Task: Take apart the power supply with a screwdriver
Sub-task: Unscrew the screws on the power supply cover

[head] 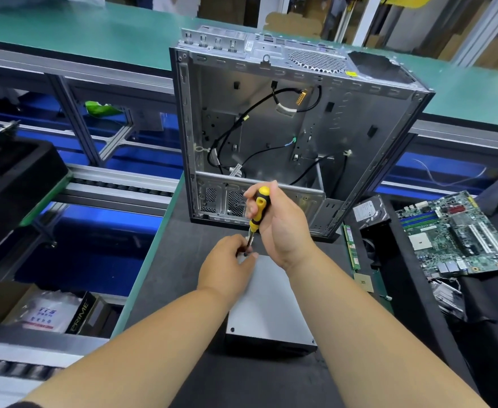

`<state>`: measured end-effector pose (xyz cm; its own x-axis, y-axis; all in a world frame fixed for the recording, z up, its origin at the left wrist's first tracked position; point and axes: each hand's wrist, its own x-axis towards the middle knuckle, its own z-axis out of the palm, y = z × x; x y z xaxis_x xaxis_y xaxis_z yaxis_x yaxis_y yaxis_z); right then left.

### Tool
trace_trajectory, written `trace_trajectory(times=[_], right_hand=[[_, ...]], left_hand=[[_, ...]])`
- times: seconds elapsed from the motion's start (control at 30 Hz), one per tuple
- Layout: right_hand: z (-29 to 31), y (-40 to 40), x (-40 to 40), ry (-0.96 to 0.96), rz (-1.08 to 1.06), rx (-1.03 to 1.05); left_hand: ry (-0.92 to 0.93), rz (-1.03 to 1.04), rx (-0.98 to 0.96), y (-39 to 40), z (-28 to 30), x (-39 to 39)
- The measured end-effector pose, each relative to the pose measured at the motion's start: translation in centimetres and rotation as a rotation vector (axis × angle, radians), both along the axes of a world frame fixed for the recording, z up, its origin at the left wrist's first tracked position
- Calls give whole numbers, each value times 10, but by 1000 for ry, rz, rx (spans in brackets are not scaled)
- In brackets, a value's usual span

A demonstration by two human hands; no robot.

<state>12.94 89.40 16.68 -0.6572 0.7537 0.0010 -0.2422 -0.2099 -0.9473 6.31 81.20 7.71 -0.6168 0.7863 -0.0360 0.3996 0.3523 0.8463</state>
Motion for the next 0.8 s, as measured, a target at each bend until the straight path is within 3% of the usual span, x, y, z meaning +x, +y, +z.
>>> trace_trajectory(times=[0.47,0.67,0.8], right_hand=[[3,9,6,-151,6,85],[1,5,2,31,62,27],[0,4,-2,-7,34,-2]], left_hand=[[8,-136,-17,-10,3,-29],[-10,-139,-4,-10,3,-30],[1,-137,-9,-10,1,-31]])
